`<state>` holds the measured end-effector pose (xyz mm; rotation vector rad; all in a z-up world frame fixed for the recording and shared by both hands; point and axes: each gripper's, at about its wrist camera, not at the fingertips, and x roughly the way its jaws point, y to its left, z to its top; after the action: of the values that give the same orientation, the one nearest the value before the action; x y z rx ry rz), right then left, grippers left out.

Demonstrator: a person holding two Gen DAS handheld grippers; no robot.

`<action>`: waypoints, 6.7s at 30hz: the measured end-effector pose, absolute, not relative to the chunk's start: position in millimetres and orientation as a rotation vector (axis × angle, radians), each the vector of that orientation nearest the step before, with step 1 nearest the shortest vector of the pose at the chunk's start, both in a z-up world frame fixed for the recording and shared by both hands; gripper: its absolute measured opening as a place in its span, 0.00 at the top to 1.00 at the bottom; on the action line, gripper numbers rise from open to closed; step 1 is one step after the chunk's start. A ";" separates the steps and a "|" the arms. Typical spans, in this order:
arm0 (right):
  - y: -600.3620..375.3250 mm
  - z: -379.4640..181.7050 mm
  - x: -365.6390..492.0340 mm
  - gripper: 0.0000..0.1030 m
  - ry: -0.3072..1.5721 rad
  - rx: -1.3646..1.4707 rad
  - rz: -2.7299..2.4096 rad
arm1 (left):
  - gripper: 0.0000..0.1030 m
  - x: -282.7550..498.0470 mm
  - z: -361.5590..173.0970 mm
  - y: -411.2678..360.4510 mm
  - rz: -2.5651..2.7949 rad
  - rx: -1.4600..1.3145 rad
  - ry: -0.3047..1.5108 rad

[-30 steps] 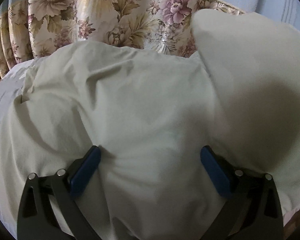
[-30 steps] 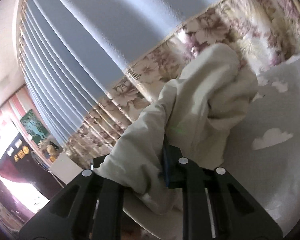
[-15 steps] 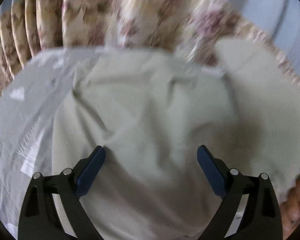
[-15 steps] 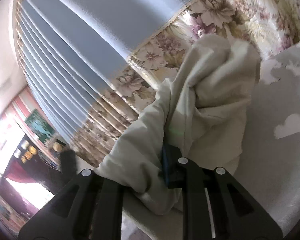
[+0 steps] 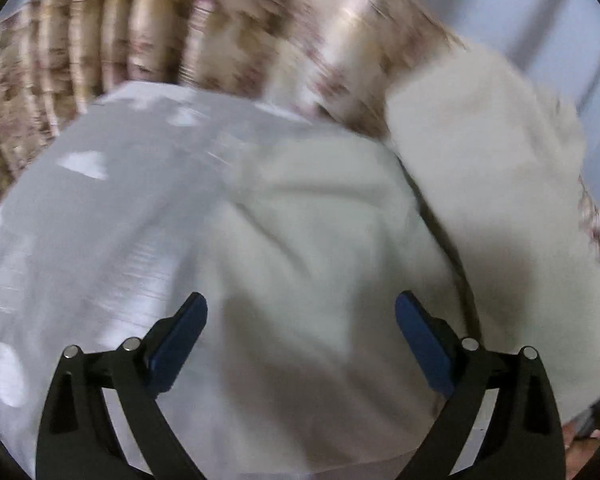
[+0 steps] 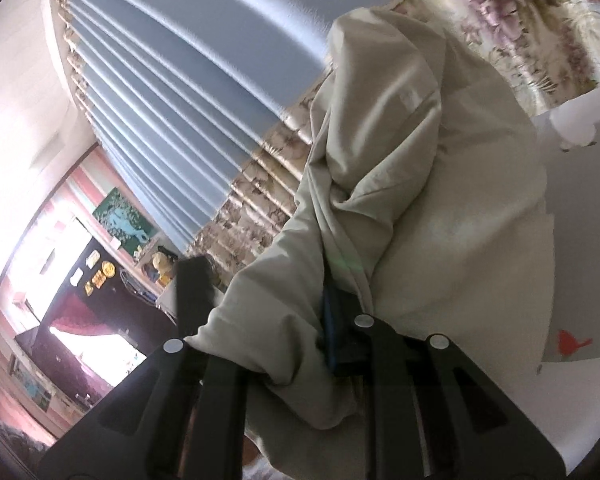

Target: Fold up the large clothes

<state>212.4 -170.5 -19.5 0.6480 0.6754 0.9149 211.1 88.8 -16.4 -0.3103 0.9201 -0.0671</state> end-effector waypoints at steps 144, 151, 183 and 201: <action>-164.1 -18.5 217.3 0.03 0.823 0.062 0.309 | 0.12 173.4 -24.2 162.7 -0.153 -0.303 0.964; -154.2 -20.6 212.8 0.03 0.836 0.072 0.320 | 0.12 208.8 -28.0 117.1 -0.187 -0.209 1.002; -103.5 -20.8 238.0 0.03 0.811 -0.105 0.225 | 0.08 234.1 -7.8 133.0 0.224 -0.086 0.900; -116.7 -52.9 249.0 0.03 0.965 0.096 0.388 | 0.07 227.9 -57.9 152.7 -0.009 -0.272 1.008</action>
<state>249.0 -116.7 -52.9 0.0960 0.9646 0.3878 227.9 152.7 -57.9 -0.2722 1.0084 -0.0089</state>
